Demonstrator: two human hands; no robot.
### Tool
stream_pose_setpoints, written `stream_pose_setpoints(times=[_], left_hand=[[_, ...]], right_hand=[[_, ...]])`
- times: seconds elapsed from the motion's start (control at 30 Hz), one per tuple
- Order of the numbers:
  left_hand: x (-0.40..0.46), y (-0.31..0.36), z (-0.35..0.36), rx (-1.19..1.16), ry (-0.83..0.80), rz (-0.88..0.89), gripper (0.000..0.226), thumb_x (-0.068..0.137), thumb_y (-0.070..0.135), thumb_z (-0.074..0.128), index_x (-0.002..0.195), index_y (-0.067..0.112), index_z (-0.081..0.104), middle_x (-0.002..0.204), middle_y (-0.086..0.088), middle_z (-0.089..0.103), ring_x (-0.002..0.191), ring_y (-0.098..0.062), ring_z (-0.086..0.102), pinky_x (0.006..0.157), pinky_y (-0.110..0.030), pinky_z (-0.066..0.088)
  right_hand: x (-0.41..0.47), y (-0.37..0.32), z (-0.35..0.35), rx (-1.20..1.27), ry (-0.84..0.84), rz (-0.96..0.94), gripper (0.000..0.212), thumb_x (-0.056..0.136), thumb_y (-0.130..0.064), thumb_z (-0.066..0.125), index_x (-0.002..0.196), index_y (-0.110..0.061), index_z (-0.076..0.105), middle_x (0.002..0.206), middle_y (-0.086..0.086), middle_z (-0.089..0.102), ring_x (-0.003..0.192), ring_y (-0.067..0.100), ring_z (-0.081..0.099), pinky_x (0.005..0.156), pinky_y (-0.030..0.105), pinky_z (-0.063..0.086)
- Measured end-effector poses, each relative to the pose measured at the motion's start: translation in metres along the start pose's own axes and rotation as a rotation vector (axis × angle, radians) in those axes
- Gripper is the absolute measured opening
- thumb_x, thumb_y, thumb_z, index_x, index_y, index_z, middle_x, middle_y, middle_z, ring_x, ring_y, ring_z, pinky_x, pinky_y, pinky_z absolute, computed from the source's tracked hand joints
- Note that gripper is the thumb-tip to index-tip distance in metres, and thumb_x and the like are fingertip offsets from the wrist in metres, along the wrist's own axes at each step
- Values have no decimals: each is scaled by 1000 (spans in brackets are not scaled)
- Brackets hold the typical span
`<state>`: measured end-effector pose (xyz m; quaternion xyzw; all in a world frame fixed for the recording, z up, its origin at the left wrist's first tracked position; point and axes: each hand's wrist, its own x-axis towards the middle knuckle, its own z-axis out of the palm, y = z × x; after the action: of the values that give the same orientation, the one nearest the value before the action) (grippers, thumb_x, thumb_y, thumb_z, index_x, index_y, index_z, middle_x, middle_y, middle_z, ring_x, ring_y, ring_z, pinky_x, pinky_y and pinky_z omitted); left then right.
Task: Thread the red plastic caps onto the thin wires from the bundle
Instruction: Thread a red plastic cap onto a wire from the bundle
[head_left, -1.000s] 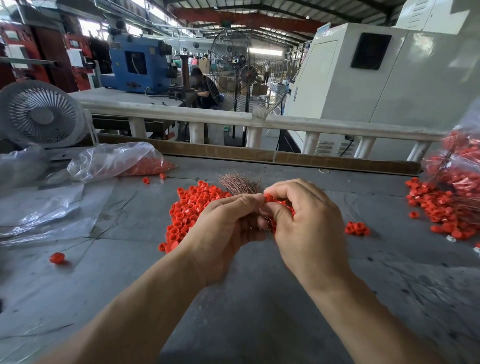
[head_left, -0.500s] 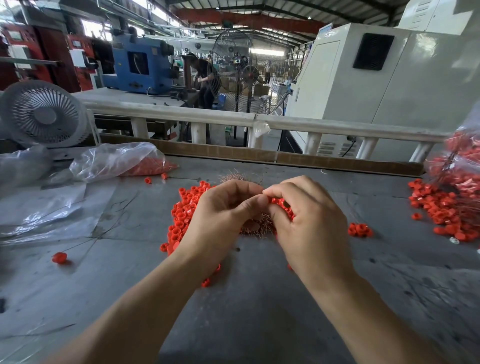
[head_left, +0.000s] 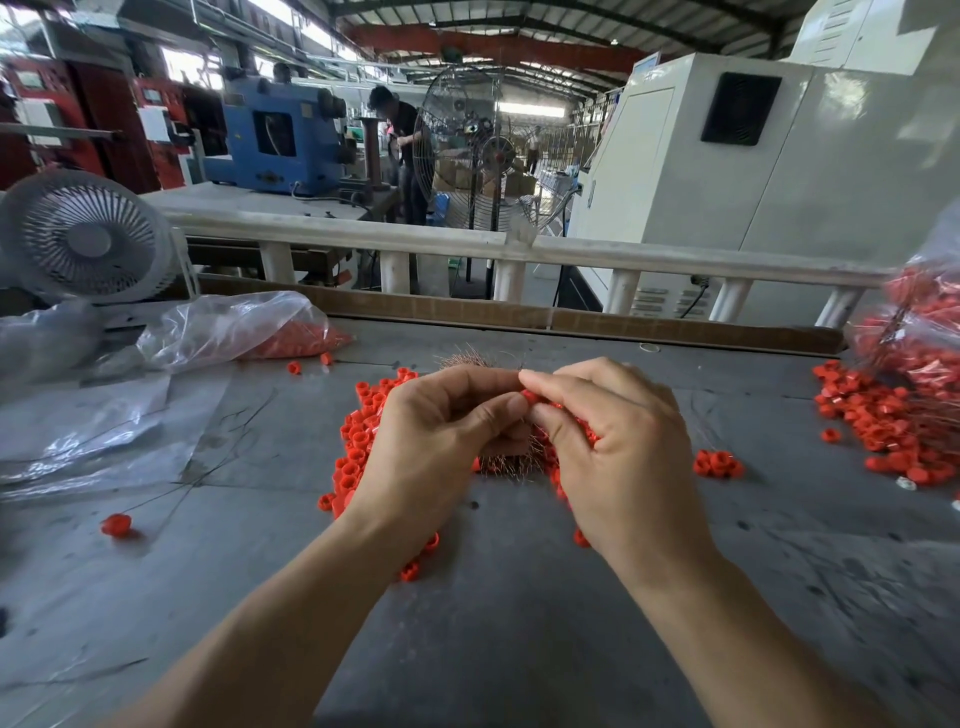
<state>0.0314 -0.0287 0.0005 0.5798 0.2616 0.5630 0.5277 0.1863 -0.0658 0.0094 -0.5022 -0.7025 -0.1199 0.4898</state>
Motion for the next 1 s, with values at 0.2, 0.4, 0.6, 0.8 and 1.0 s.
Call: stream_pose_setpoints(times=[0.2,0.4,0.6,0.8,1.0], left_hand=[[0,1,-2,39,-66,7,26,81,9,76,107,6,75,99,-14,78,94,-28,76,83,-32,62],[2,-1,-7,119,-73,63,17,84,4,75,99,11,77,91,-13,77,87,-28,75,79,-32,62],[5,-5,-8,91,-52,109,16,84,15,74,100,13,77,87,-13,74,78,-19,70,74,-29,60],[5,-7,-9,74,-76,106,15,84,17,75,99,15,78,88,-12,75,80,-22,70,78,-35,61],[4,-5,-7,11,-77,86,15,84,14,74,99,12,78,88,-15,75,82,-27,72,80,-41,63]], right_hand=[[1,-2,-2,61,-2,30,31,87,-8,78,117,-16,76,96,-7,70,93,10,66,86,31,55],[2,-1,-1,172,-58,75,37,86,2,76,118,-17,74,97,-9,71,97,1,64,87,7,48],[1,-2,0,255,-10,156,6,92,-14,76,95,-18,75,85,-16,72,87,1,68,73,8,47],[0,-4,0,313,-18,205,6,92,-26,69,91,-22,73,78,-15,71,79,8,69,68,23,54],[-1,-3,-1,360,-28,195,6,93,-24,67,91,-21,72,74,-14,69,69,12,68,60,24,52]])
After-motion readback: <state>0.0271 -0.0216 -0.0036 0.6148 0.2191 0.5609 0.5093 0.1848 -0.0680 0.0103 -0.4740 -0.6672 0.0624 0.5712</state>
